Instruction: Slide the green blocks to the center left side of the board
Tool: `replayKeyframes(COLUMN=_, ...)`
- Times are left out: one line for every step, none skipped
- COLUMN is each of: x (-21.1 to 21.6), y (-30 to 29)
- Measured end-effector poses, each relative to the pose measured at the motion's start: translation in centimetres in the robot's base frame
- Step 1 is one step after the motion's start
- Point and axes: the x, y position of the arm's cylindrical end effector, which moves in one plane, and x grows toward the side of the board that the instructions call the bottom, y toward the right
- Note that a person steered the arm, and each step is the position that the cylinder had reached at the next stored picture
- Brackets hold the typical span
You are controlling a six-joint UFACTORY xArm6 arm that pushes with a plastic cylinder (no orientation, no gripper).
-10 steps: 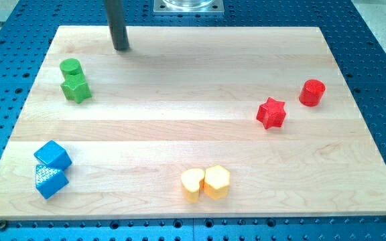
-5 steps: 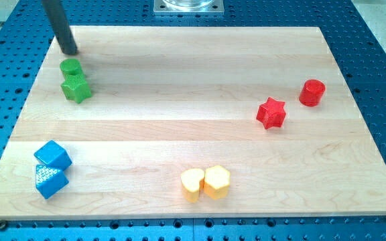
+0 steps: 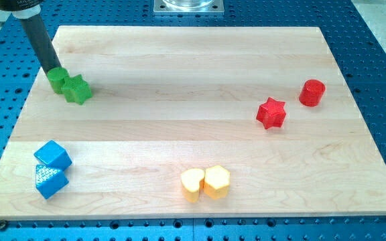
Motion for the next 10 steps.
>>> replayKeyframes(x=2.5, y=0.1)
replayKeyframes(x=2.5, y=0.5)
replayKeyframes(x=2.4, y=0.8)
replayKeyframes(x=-0.5, y=4.8)
replayKeyframes(x=-0.4, y=10.3)
replayKeyframes(x=2.7, y=14.2)
replayKeyframes(x=5.3, y=14.4)
replayKeyframes(x=5.4, y=12.2)
replayKeyframes(x=5.4, y=9.0)
replayKeyframes(x=5.4, y=6.7)
